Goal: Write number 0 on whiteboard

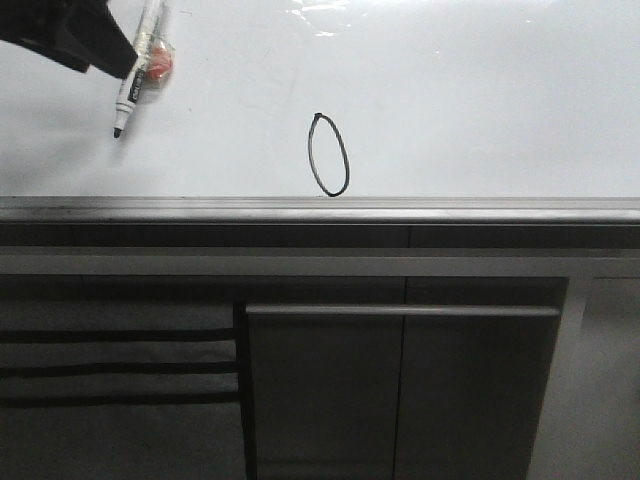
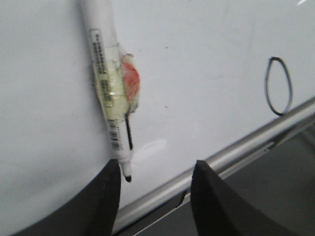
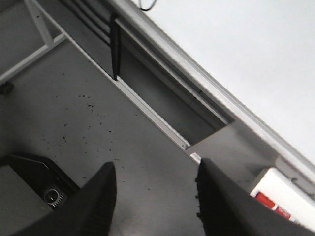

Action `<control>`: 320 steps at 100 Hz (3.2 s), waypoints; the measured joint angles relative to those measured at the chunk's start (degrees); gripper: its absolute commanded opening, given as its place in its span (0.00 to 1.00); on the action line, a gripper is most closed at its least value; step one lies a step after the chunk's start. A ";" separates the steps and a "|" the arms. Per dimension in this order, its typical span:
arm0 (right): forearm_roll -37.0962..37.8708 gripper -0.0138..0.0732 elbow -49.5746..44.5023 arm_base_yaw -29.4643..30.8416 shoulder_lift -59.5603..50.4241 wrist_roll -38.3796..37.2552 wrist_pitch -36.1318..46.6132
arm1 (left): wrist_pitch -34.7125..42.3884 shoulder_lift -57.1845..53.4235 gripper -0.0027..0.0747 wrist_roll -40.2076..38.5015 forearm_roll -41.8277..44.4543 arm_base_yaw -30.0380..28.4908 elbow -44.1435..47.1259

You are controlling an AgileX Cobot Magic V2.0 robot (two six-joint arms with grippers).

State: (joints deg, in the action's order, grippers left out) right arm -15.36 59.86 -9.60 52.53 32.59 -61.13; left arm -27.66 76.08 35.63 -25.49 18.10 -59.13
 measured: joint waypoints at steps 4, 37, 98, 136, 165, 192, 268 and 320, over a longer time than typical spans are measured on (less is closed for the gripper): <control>0.00 0.54 -0.32 1.99 0.00 -2.21 0.38 | -2.59 -2.54 0.42 -0.33 0.83 0.00 0.00; 0.50 0.54 -9.43 11.69 -6.79 -13.28 10.22 | -14.35 -22.55 0.43 -18.23 15.41 0.00 4.06; -1.45 0.07 -33.69 11.72 -35.27 -13.48 35.72 | 18.81 -50.67 0.10 -31.52 21.82 0.00 38.84; -1.45 0.07 -34.50 11.72 -35.85 -13.48 35.89 | 24.03 -50.75 0.01 -31.64 19.82 0.00 40.60; -1.49 0.07 -34.50 11.72 -35.85 -13.43 35.79 | 24.24 -51.17 0.01 -31.76 19.67 0.00 40.70; -1.58 0.07 -34.50 11.72 -35.85 -13.20 35.79 | 26.15 -64.47 0.01 -31.39 22.15 -6.83 49.45; -1.58 0.07 -34.52 11.72 -35.85 -13.07 35.79 | 32.36 -76.41 0.01 -31.36 22.15 -10.83 58.88; -1.58 0.07 -38.18 11.72 -40.07 -13.07 38.26 | 32.36 -76.41 0.01 -31.27 22.15 -10.83 58.88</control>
State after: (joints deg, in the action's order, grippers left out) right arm -16.95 21.69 2.12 12.46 19.52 -22.87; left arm 4.70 -0.34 4.36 -3.35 7.27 -0.25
